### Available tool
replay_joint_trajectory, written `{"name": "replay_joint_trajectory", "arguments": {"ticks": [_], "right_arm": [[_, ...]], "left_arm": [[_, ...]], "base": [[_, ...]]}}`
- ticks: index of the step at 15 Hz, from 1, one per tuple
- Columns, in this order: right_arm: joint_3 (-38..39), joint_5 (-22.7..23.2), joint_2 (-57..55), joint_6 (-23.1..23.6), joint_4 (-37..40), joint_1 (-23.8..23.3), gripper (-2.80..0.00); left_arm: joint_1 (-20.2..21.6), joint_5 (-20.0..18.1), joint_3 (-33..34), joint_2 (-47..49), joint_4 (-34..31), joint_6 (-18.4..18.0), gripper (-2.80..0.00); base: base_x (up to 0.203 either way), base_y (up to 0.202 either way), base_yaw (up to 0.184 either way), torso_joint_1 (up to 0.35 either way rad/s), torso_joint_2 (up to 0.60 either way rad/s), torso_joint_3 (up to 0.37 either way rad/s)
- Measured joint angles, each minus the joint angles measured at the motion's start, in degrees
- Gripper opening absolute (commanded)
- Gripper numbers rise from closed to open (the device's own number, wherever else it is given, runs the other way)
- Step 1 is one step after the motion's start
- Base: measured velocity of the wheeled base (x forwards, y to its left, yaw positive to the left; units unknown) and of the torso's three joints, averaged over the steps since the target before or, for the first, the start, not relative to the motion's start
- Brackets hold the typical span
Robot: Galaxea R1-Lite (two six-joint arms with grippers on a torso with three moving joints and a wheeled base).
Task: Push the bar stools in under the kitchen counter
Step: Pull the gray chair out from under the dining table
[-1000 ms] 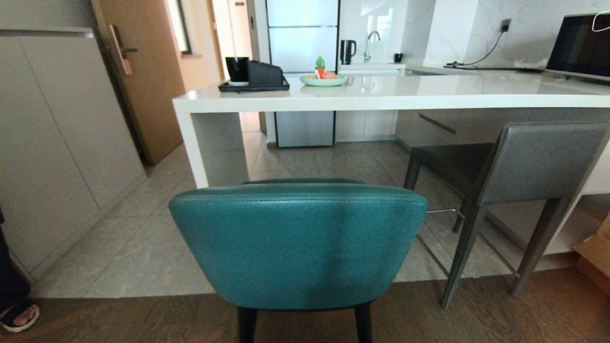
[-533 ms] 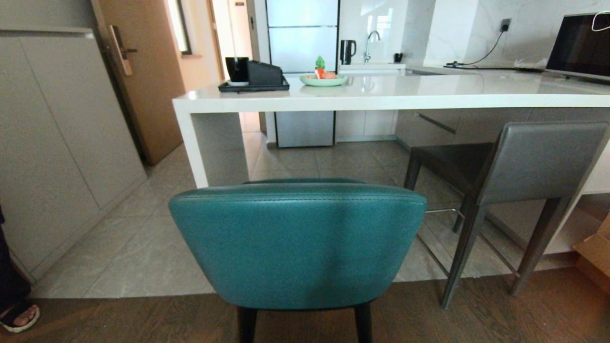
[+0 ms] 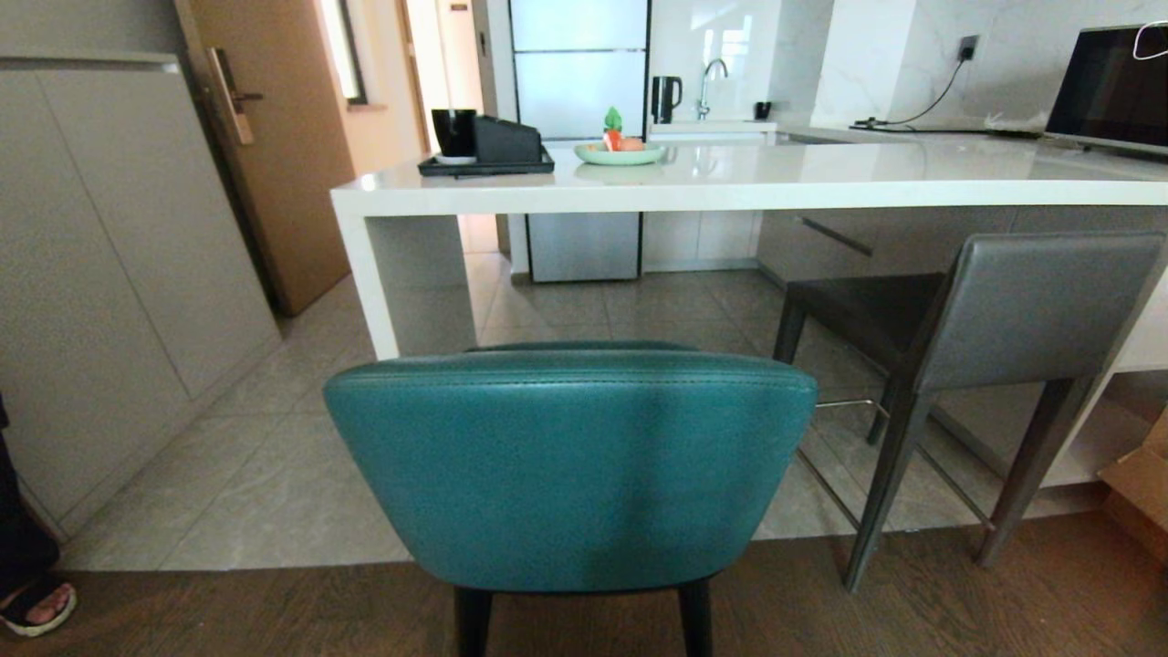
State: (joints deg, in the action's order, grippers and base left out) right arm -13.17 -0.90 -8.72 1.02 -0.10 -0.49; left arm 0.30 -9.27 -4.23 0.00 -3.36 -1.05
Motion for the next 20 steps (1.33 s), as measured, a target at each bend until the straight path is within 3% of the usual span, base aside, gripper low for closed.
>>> {"name": "replay_joint_trajectory", "arguments": {"ticks": [3,5,9,13,16,20], "right_arm": [[1.3,2.2,6.0,1.1,7.7,0.2,-2.80],[3.8,1.7,7.6,1.7,7.0,0.3,-2.80],[12.0,0.4,8.6,2.2,-4.1,0.3,-2.80],[13.1,2.0,8.7,2.1,-0.1,0.4,-2.80],[13.2,1.8,8.7,0.8,-0.1,0.4,-2.80],[13.2,1.0,8.7,-0.8,-0.2,0.4,-2.80]], "left_arm": [[0.0,6.0,2.2,-0.1,2.5,-3.0,-2.80],[-0.1,9.1,3.7,-0.1,5.3,-4.0,-2.80],[0.0,8.8,4.2,-0.1,3.3,-5.0,-2.80],[-0.1,6.6,3.6,-0.1,1.6,-6.1,-2.80],[-0.2,6.6,-0.2,-0.1,-8.9,-5.0,-2.80],[-0.4,6.6,-1.0,-0.1,-10.7,-4.8,-2.80]], "base": [[0.000,0.000,0.000,0.000,0.00,0.000],[0.000,0.000,0.000,0.000,0.00,0.000],[0.000,0.000,0.000,0.000,0.00,0.000],[0.000,0.000,0.000,0.000,0.00,0.000],[0.000,0.000,0.000,0.000,0.00,0.000],[0.000,0.000,0.000,0.000,0.00,0.000]]}}
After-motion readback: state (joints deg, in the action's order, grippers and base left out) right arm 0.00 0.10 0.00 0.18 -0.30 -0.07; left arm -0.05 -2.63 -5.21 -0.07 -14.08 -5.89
